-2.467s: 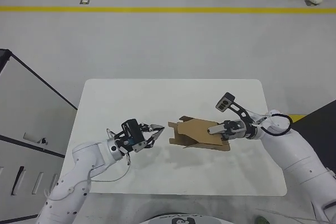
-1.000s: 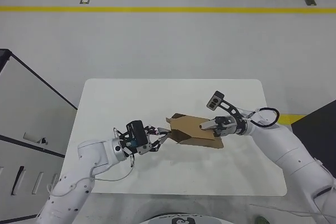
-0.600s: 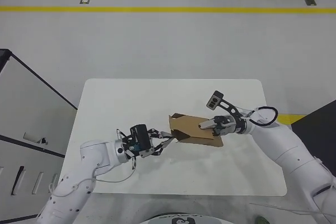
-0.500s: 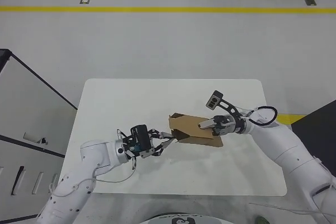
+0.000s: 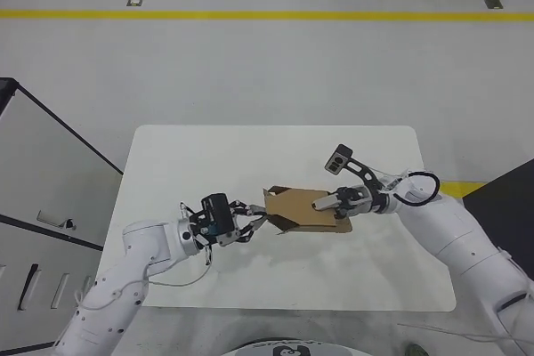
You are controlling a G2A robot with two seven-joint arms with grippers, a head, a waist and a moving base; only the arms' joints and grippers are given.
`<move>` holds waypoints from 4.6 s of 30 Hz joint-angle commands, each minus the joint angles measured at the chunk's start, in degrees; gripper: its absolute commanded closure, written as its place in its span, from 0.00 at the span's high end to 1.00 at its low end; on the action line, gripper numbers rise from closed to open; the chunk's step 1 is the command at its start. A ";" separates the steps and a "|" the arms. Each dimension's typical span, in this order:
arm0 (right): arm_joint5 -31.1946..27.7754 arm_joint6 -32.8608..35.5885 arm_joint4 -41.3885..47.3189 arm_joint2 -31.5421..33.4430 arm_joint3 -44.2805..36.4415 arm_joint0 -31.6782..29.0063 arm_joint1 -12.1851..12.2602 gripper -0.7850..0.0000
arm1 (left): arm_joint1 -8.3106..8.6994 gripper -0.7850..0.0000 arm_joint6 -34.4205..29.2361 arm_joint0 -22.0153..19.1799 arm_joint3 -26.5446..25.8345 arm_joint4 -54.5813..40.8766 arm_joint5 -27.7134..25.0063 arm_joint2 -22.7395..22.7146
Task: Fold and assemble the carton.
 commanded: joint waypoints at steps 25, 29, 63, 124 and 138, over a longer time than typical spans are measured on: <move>-3.39 0.00 -1.30 2.77 -7.31 -4.06 4.91 0.00 | -0.29 0.00 1.44 -1.62 0.96 -1.93 4.15 2.67; -3.39 0.00 -0.48 2.66 -6.47 -3.92 4.99 0.00 | -0.23 0.00 1.69 -1.99 1.10 -1.83 3.14 3.07; 4.31 0.00 9.83 -3.81 -0.17 -0.47 3.02 0.00 | 0.26 0.00 1.25 -1.37 0.64 -2.89 3.16 3.32; -3.39 0.00 2.63 2.83 -2.15 -3.70 2.71 0.00 | 0.67 0.00 -3.35 -0.75 1.05 -5.20 6.73 3.33; -1.95 0.00 1.52 3.08 -1.03 -4.16 2.21 0.00 | 0.96 0.00 -2.40 0.18 -0.68 -4.26 2.95 4.37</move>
